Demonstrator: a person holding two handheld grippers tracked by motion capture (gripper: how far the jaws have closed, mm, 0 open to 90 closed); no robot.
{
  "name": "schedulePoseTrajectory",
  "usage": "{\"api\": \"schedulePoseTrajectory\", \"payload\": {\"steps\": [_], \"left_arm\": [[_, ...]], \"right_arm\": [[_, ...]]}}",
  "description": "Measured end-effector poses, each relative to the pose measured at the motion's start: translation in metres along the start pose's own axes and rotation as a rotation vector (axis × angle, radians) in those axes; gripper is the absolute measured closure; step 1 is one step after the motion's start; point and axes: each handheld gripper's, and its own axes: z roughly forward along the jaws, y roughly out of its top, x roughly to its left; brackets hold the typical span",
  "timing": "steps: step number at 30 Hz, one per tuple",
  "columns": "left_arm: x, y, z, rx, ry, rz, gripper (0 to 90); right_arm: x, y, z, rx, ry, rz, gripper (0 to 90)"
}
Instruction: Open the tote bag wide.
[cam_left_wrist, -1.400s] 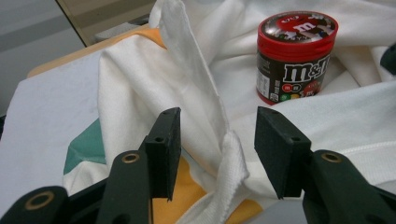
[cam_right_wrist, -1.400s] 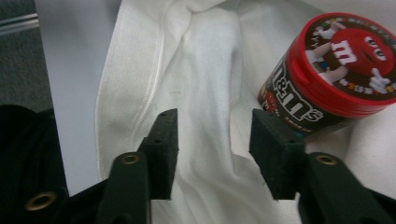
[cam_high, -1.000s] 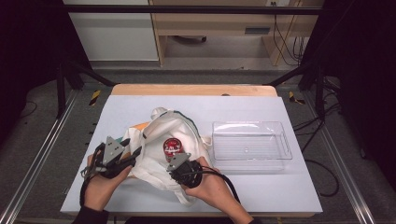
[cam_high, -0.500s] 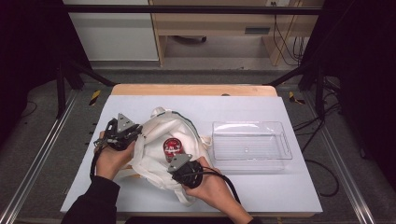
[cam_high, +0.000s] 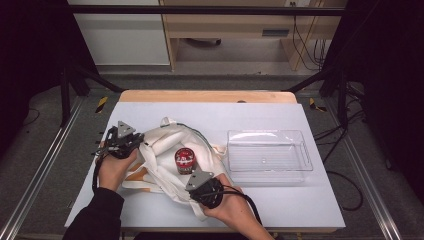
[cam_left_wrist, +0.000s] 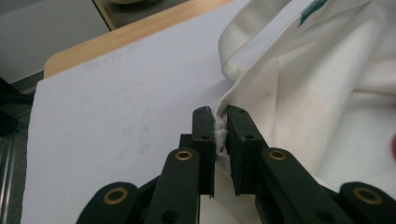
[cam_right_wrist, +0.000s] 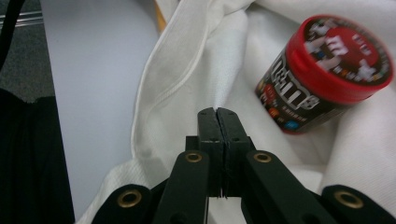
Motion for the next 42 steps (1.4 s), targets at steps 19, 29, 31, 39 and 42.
{"api": "schedulePoseTrajectory", "payload": {"steps": [19, 29, 31, 39, 42], "left_arm": [[-0.004, -0.018, 0.002, -0.036, -0.009, 0.021, 78.9], [-0.02, -0.012, -0.028, -0.17, 0.049, -0.12, 69.1], [-0.03, -0.009, -0.032, -0.184, 0.028, -0.16, 75.9], [-0.032, -0.014, -0.022, -0.107, -0.046, 0.026, 89.7], [-0.034, -0.021, -0.019, -0.1, -0.055, 0.002, 89.7]], "right_arm": [[0.004, -0.014, 0.006, -0.02, 0.021, 0.066, 85.4], [-0.005, -0.01, -0.024, -0.111, -0.039, 0.108, 72.2], [-0.008, -0.014, -0.033, -0.122, -0.067, 0.126, 75.5], [-0.015, -0.042, -0.046, -0.081, -0.162, 0.22, 87.0], [-0.017, -0.053, -0.044, -0.049, -0.174, 0.251, 89.3]]}}
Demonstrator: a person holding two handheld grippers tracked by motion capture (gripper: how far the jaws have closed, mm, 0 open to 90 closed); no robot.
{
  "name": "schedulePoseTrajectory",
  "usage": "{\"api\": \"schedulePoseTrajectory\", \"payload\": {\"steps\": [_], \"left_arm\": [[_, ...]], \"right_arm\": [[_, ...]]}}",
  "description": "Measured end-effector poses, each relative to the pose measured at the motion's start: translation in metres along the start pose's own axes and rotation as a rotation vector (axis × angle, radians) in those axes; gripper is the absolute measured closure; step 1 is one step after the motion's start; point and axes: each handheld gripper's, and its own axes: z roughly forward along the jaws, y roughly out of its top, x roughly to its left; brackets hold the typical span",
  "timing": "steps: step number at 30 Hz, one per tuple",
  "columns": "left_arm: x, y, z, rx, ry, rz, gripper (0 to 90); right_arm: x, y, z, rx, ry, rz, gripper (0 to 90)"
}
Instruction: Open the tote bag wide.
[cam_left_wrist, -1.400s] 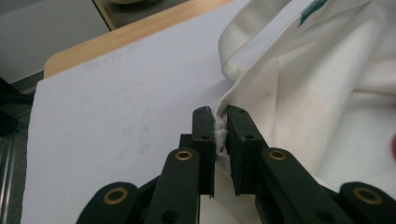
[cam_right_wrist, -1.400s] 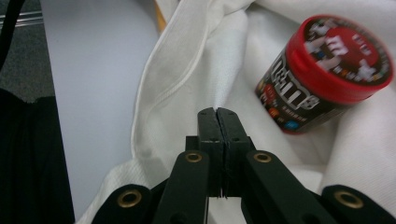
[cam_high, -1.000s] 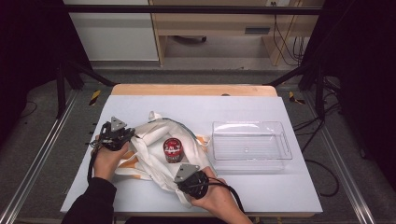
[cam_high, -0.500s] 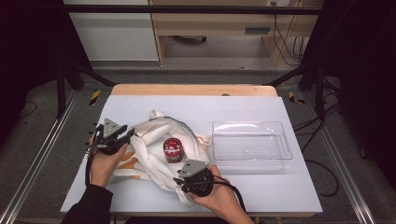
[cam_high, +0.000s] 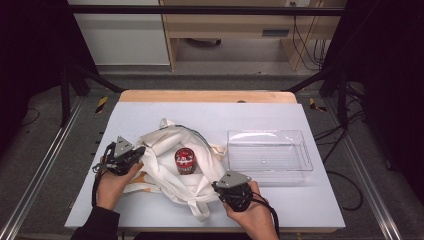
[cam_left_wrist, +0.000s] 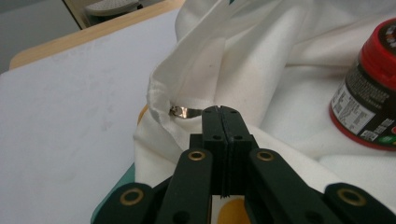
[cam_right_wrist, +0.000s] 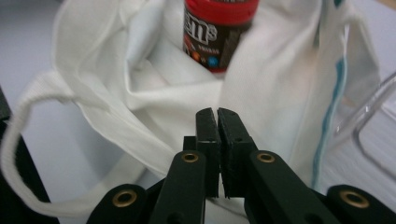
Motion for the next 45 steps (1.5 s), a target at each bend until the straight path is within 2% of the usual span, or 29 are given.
{"api": "schedulePoseTrajectory", "payload": {"steps": [4, 6, 9, 12, 16, 23, 26, 31, 33, 36, 38, 40, 41, 45], "left_arm": [[-0.007, -0.007, 0.005, 0.026, -0.013, -0.014, 90.0], [-0.009, -0.008, 0.008, 0.049, -0.012, 0.016, 90.0], [-0.006, -0.01, 0.009, 0.051, -0.03, 0.053, 90.0], [-0.005, -0.013, 0.011, 0.055, -0.039, 0.063, 90.0], [-0.007, -0.016, 0.012, 0.058, -0.039, 0.044, 90.0], [-0.007, -0.018, 0.011, 0.054, -0.039, 0.042, 90.0], [-0.008, -0.015, 0.006, 0.051, -0.018, 0.034, 90.0], [-0.007, -0.009, -0.007, 0.026, 0.007, 0.026, 90.0], [-0.009, -0.007, -0.012, 0.017, 0.018, 0.005, 90.0], [-0.017, -0.003, -0.018, -0.007, 0.032, -0.048, 90.0], [-0.022, 0.001, -0.021, -0.017, 0.037, -0.058, 90.0], [-0.026, 0.004, -0.023, -0.023, 0.035, -0.055, 90.0], [-0.029, 0.008, -0.025, -0.026, 0.031, -0.033, 90.0], [-0.032, 0.01, -0.03, -0.03, 0.022, 0.007, 89.8]], "right_arm": [[-0.004, -0.009, 0.004, 0.027, -0.015, 0.032, 90.0], [-0.005, -0.013, 0.006, 0.038, -0.018, 0.038, 90.0], [-0.004, -0.017, 0.007, 0.049, -0.016, 0.044, 90.0], [-0.005, -0.022, 0.01, 0.062, -0.016, 0.048, 90.0], [-0.006, -0.026, 0.014, 0.08, -0.009, 0.053, 90.0], [-0.007, -0.03, 0.019, 0.088, -0.002, 0.065, 90.0], [-0.006, -0.028, 0.017, 0.088, -0.003, 0.06, 90.0], [-0.005, -0.021, 0.011, 0.045, -0.006, 0.057, 90.0], [-0.004, -0.018, 0.009, 0.025, 0.0, 0.051, 90.0], [-0.003, -0.013, 0.006, -0.006, 0.006, 0.052, 90.0], [-0.003, -0.008, 0.003, -0.027, 0.007, 0.052, 90.0], [-0.003, -0.006, 0.002, -0.038, 0.011, 0.058, 90.0], [-0.002, 0.002, 0.001, -0.063, 0.016, 0.058, 89.6], [-0.002, 0.019, 0.003, -0.092, 0.028, 0.052, 87.8]]}}
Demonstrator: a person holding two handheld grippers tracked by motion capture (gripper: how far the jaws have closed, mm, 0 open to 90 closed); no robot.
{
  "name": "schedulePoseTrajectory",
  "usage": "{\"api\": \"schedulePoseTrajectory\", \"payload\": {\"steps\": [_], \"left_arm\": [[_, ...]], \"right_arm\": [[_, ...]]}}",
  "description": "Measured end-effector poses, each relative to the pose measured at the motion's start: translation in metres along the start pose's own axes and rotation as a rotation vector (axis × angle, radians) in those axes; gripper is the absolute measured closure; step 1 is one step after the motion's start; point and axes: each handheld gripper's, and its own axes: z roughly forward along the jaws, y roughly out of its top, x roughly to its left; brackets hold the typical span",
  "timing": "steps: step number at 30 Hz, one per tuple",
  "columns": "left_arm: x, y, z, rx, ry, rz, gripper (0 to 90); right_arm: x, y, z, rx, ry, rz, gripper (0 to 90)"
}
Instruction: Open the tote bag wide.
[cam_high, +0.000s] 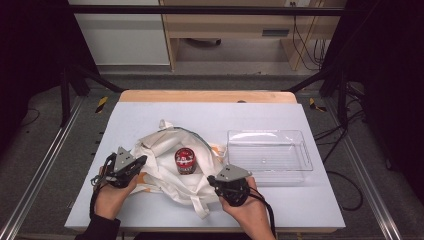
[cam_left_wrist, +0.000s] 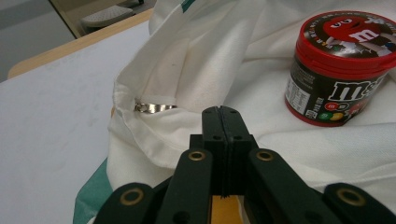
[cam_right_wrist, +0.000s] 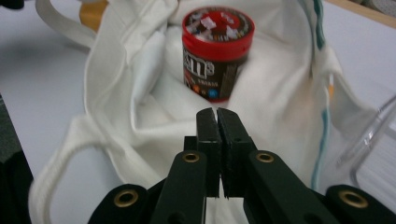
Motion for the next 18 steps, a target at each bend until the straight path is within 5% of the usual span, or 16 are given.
{"api": "schedulePoseTrajectory", "payload": {"steps": [5, 9, 10, 18], "left_arm": [[0.001, -0.005, -0.007, -0.002, 0.005, -0.001, 87.4], [-0.006, -0.013, -0.011, -0.008, 0.026, -0.012, 81.2], [-0.009, -0.015, -0.014, -0.004, 0.056, -0.008, 74.6], [0.0, -0.026, -0.019, -0.001, 0.095, -0.072, 42.5]], "right_arm": [[0.005, 0.021, 0.009, -0.03, 0.016, -0.008, 81.3], [0.01, 0.041, 0.027, -0.032, 0.02, -0.048, 66.0], [0.009, 0.048, 0.038, -0.009, 0.009, -0.06, 54.5], [0.005, 0.062, 0.073, 0.055, -0.013, -0.1, 27.0]]}}
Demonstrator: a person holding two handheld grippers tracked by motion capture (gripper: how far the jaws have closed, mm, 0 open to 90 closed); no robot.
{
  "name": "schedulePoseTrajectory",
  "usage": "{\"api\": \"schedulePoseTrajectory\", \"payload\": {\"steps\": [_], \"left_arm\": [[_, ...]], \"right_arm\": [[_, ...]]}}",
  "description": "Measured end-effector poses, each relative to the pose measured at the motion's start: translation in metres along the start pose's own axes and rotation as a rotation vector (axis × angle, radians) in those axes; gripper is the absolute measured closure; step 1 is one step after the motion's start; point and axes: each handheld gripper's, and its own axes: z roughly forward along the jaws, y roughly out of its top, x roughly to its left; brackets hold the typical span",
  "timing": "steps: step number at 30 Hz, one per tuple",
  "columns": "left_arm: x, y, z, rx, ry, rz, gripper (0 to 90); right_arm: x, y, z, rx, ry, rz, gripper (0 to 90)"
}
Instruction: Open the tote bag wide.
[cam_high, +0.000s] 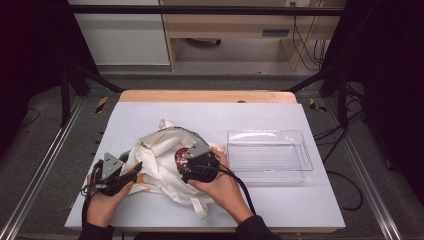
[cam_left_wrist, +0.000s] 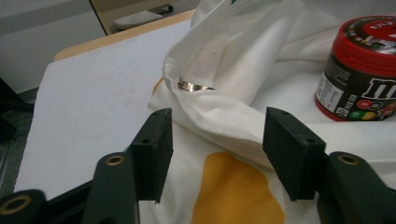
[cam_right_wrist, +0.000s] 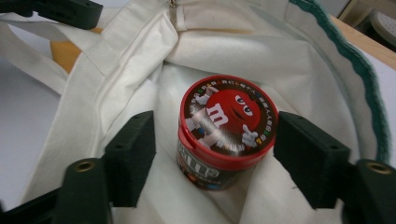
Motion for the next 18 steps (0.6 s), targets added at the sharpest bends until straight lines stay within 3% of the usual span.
{"api": "schedulePoseTrajectory", "payload": {"steps": [5, 12, 18], "left_arm": [[-0.002, -0.006, 0.002, 0.005, 0.022, -0.057, 36.3], [-0.002, -0.008, 0.003, 0.009, 0.027, -0.077, 33.6], [-0.002, -0.007, 0.003, 0.012, 0.027, -0.061, 33.5]], "right_arm": [[-0.005, 0.005, 0.013, 0.036, 0.013, 0.0, 16.6], [-0.012, 0.004, 0.026, 0.075, 0.03, 0.008, 13.7], [-0.015, 0.002, 0.034, 0.098, 0.045, 0.009, 16.3]]}}
